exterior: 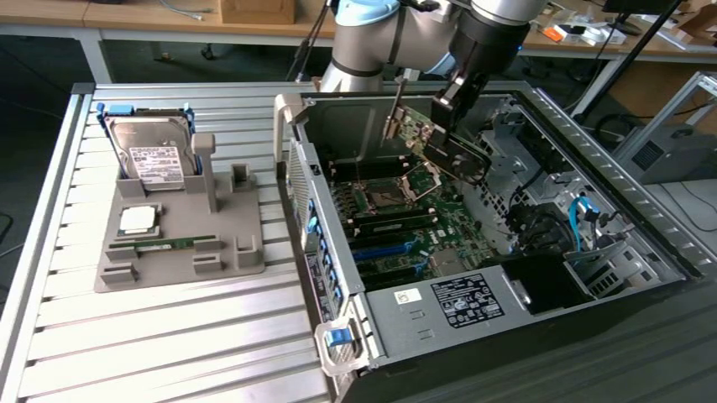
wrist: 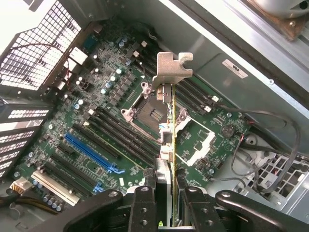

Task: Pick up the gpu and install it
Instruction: 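Insert the gpu into the slot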

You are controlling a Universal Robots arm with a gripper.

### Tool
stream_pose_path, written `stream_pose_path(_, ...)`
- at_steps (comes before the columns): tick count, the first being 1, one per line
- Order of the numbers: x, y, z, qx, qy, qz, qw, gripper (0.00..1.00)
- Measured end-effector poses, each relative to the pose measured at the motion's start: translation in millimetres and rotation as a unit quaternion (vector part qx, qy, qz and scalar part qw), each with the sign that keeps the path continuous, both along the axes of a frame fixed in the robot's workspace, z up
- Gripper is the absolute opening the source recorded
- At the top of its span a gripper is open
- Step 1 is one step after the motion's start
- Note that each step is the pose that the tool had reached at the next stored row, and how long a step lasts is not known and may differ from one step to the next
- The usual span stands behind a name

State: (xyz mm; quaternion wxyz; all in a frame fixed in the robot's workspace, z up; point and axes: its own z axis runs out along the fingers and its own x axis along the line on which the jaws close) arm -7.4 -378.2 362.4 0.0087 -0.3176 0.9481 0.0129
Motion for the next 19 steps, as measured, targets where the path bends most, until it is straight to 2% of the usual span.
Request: stream_pose_path(19, 0.0, 0.0, -0.3, 0.0, 0.0, 0.039, 0.9992, 0.27)
